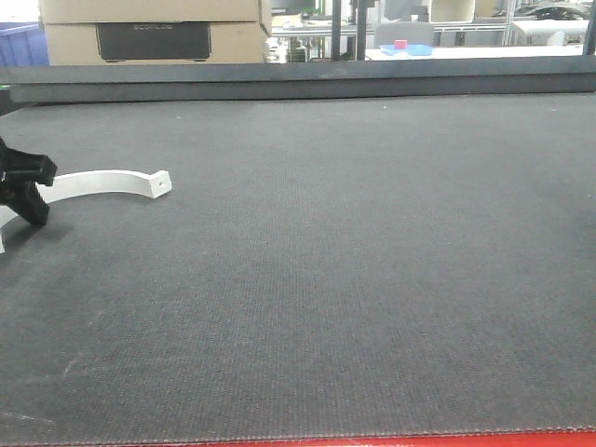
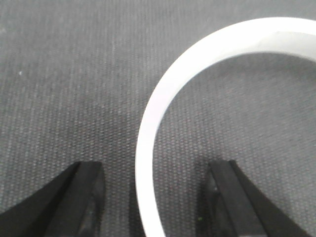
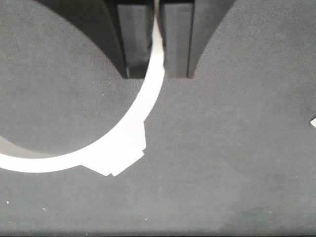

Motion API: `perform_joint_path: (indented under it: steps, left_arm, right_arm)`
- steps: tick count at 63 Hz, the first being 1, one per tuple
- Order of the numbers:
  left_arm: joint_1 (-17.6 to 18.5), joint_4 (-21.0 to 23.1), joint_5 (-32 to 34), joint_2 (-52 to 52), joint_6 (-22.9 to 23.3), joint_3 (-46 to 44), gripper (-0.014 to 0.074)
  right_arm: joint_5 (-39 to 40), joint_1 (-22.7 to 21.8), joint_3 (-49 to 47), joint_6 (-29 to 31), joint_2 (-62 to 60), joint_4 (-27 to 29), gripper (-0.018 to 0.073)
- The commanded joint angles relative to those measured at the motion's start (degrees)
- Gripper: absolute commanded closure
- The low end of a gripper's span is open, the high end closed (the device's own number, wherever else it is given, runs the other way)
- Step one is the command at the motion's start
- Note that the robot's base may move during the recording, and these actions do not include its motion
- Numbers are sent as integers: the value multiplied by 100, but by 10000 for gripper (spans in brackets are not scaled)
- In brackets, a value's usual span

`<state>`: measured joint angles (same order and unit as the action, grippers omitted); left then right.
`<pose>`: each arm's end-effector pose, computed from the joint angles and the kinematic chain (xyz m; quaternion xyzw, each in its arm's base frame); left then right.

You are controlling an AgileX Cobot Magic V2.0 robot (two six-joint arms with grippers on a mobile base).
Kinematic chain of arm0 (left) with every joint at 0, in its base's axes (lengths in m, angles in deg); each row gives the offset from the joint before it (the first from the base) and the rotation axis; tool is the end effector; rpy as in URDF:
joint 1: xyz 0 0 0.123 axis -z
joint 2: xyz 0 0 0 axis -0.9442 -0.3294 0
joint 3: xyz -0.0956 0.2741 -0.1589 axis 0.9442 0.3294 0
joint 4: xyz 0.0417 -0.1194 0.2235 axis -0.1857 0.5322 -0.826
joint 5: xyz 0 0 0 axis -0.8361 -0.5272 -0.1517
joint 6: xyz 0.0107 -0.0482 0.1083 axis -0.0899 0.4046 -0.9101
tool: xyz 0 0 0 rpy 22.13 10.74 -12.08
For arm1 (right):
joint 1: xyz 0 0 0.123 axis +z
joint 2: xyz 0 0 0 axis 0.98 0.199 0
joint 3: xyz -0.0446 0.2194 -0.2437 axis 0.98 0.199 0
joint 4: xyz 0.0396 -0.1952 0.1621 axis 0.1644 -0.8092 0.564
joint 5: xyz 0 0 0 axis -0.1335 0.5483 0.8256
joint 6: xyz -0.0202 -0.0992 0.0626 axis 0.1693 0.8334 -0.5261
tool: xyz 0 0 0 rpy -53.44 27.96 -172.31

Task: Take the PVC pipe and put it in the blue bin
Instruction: 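Close both grippers on the white curved clamp's arc, then lift the white curved clamp off the table with both grippers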

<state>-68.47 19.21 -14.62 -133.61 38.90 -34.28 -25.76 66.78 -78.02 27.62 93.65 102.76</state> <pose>0.3647 -0.0152 0.1934 0.0140 0.9332 -0.0115 0.3590 0.1141 -0.0029 0.4137 0.0547 0.8424 0.0272 0.5354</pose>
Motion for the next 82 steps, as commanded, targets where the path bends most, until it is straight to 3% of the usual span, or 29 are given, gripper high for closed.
perform_joint_path:
  steps: [1,9,20,39,52,82]
  left_arm:
    - [28,34,130,-53,37,-34,246]
    - [28,34,144,-68,37,-34,355]
    - [28,34,175,-84,37,-34,708]
    - [28,-216,177,-13,37,-34,707]
    - [28,-271,123,588,37,-34,707]
    - [28,-286,-1075,2900,37,125,707]
  right_arm:
    - [135,-11,-42,33,-21,7,727]
    - [213,-11,-42,33,-21,7,727]
    - [234,-11,-42,33,-21,7,727]
    - [258,-11,-42,33,-21,7,727]
    - [270,-11,-42,130,-69,7,727]
    - [350,-11,-42,355,-961,7,727]
